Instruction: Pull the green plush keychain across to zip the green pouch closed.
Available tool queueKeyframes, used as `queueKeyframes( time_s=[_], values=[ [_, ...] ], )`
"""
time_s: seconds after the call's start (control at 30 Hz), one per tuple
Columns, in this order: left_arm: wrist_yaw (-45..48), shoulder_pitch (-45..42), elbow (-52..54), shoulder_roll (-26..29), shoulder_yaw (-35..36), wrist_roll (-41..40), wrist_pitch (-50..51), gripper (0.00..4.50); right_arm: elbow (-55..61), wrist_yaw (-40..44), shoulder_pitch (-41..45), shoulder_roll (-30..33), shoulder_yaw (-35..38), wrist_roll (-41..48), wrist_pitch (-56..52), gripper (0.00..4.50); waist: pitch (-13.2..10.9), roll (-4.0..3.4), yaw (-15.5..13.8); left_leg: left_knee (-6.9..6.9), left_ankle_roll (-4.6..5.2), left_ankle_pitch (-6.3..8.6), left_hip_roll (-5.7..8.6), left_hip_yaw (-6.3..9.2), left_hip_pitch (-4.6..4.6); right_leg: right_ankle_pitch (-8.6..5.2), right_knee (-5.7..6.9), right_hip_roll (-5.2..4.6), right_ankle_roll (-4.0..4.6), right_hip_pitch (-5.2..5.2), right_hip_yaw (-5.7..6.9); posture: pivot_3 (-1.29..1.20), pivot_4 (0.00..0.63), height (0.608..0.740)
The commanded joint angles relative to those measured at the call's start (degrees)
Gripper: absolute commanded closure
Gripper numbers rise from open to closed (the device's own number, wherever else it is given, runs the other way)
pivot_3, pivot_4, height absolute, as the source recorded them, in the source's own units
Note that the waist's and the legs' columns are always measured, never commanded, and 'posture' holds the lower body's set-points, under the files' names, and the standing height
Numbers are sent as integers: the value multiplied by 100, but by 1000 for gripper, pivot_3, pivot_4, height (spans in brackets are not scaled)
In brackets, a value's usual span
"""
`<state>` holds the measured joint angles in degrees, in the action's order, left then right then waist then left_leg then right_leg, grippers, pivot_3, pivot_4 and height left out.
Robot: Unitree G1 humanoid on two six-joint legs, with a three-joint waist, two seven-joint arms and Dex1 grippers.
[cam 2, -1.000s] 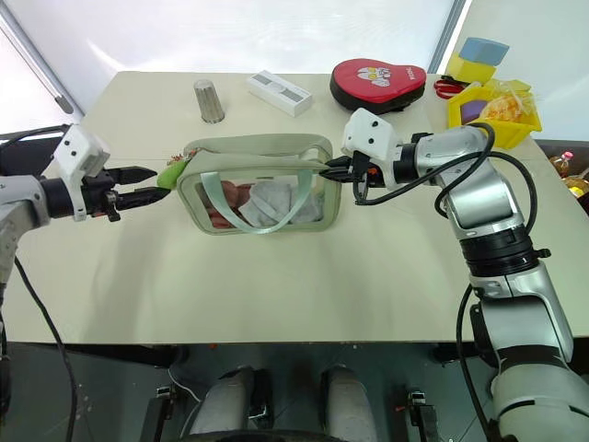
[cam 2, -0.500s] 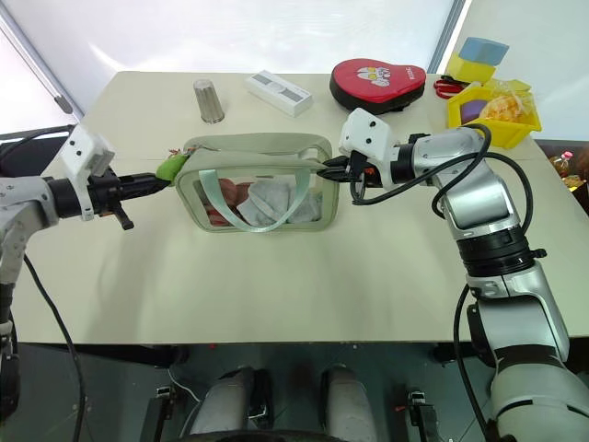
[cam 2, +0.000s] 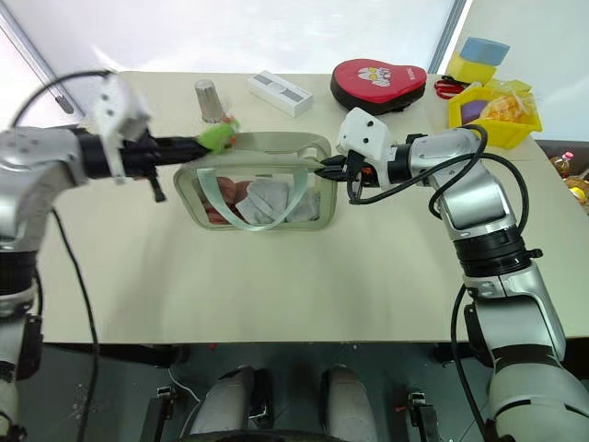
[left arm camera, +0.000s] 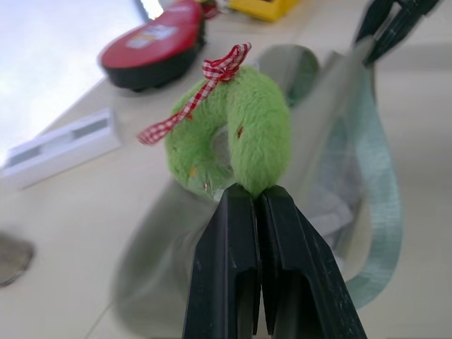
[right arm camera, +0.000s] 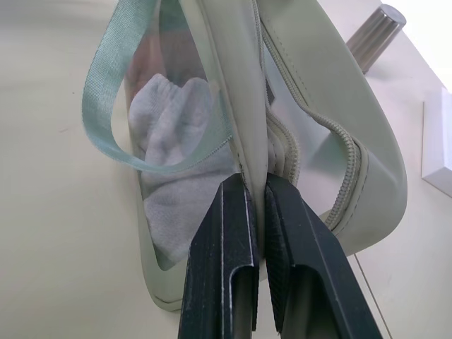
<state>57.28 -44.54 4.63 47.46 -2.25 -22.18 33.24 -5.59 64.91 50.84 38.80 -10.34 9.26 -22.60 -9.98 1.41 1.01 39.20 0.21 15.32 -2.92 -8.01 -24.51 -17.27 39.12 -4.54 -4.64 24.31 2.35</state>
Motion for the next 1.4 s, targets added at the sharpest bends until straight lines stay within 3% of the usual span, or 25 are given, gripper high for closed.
queueKeyframes(
  time_s=[0.03,0.13,0.3,0.5,0.73,0.83,1.0,1.07,1.17,1.27,1.4],
  values=[
    [24,-70,-118,70,-108,401,-456,4478,206,-92,136,-6,158,45,3,4500,0,0,12,0,0,0,0,0,0,0,0,1,0,1,0,0,150,740],
    [57,-245,-303,63,29,365,-457,3502,235,-86,99,26,185,67,-27,4500,0,0,-2,-2,-1,-1,-1,0,0,0,0,2,0,2,0,0,150,740],
    [351,-260,-258,478,364,130,-109,966,221,-92,91,51,202,69,-38,4500,0,-1,14,1,-1,-1,-1,0,0,0,0,1,0,2,0,0,150,740],
    [423,457,-226,924,846,-57,98,966,90,-67,168,23,176,49,46,4500,0,-1,6,-3,-1,-1,-2,0,1,0,-1,-1,0,2,0,0,150,740],
    [-113,1144,-96,295,843,67,-103,966,157,22,177,27,138,91,-7,4500,0,1,-26,1,-1,-1,-2,3,0,0,0,-1,0,-2,0,0,150,740],
    [-216,1044,-148,170,873,54,-79,1819,215,36,164,40,156,109,-52,4500,0,1,-19,1,-1,-1,-2,3,0,0,0,-1,0,-1,0,0,150,740],
    [-195,1042,-228,179,823,75,-143,4372,341,21,111,63,182,156,-161,4500,0,1,-4,0,-1,-1,-2,2,0,0,0,-1,0,0,0,0,150,740],
    [-207,1022,-263,184,788,111,-144,4472,400,14,89,72,192,167,-213,4500,0,1,-8,0,-1,-1,-2,2,0,0,0,-1,0,0,0,0,150,740],
    [-161,1001,-282,220,723,152,-137,4500,526,119,138,168,245,285,-461,3459,0,1,-12,0,-1,-1,-2,2,0,0,0,-2,0,0,0,0,150,740],
    [-108,1019,-234,241,709,146,-128,4500,388,87,373,249,265,196,-382,2021,0,1,-10,0,-1,-1,-1,2,0,0,0,-2,0,0,0,0,150,740],
    [-67,1076,-130,263,731,127,-106,4500,355,36,880,-4,254,377,-503,2021,0,-1,20,-2,-1,-1,-2,2,2,0,0,-1,0,1,0,0,150,740]
  ],
)
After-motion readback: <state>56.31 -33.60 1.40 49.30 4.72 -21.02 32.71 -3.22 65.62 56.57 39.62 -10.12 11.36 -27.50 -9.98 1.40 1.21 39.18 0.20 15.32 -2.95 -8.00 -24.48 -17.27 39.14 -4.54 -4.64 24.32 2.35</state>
